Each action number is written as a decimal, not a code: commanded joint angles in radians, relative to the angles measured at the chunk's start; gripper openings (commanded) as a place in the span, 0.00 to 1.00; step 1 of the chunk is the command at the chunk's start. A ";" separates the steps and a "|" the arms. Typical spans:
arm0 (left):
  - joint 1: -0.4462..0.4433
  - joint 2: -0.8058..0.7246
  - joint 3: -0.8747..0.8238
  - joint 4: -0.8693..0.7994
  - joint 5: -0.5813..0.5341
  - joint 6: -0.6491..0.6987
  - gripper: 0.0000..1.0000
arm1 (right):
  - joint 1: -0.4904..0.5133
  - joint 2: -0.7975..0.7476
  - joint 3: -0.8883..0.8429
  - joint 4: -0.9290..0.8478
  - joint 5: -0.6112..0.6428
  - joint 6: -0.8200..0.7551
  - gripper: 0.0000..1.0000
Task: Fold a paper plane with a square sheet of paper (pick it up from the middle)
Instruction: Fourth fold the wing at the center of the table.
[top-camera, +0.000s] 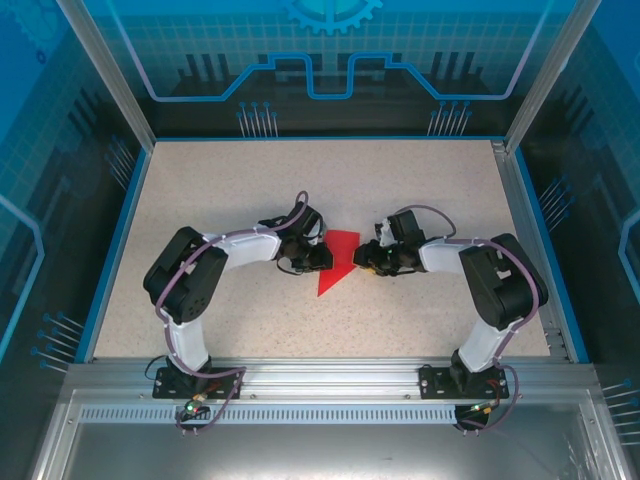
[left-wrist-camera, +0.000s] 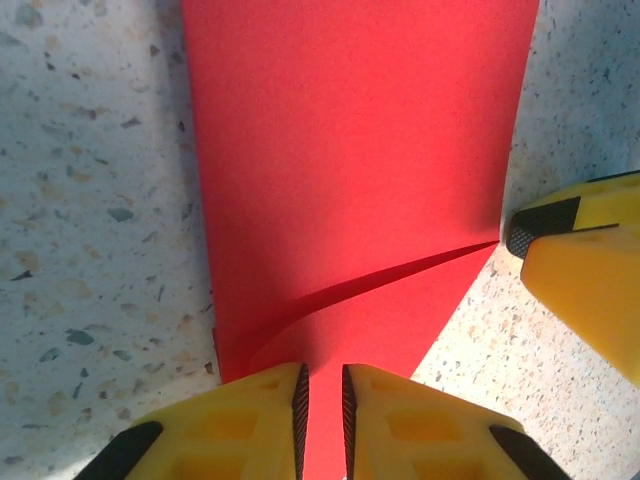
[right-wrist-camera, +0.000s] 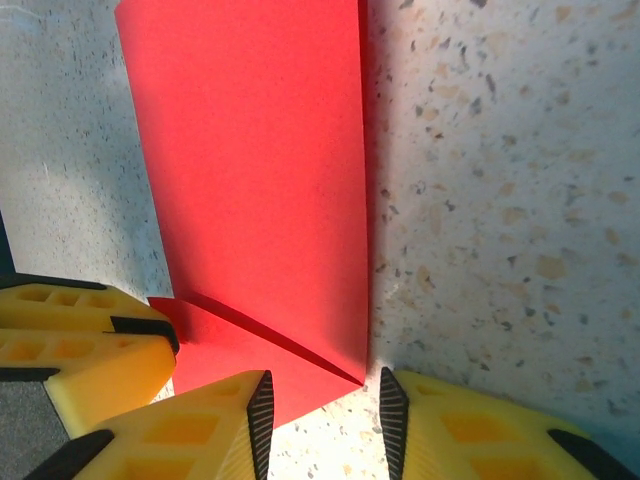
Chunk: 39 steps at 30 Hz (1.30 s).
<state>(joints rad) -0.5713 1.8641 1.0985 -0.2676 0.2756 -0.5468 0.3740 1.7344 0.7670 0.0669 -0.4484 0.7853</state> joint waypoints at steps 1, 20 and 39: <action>0.010 0.032 0.026 -0.039 -0.024 0.023 0.19 | 0.016 0.024 0.022 -0.004 -0.022 0.015 0.36; 0.011 0.052 -0.005 -0.036 -0.032 0.027 0.16 | 0.029 0.004 0.043 0.024 -0.022 0.091 0.36; 0.010 0.025 -0.008 -0.031 -0.041 0.019 0.18 | 0.035 -0.056 0.020 -0.044 0.073 0.146 0.36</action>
<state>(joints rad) -0.5686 1.8973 1.1042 -0.2790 0.2607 -0.5426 0.3885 1.7412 0.8238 0.0696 -0.4320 0.9020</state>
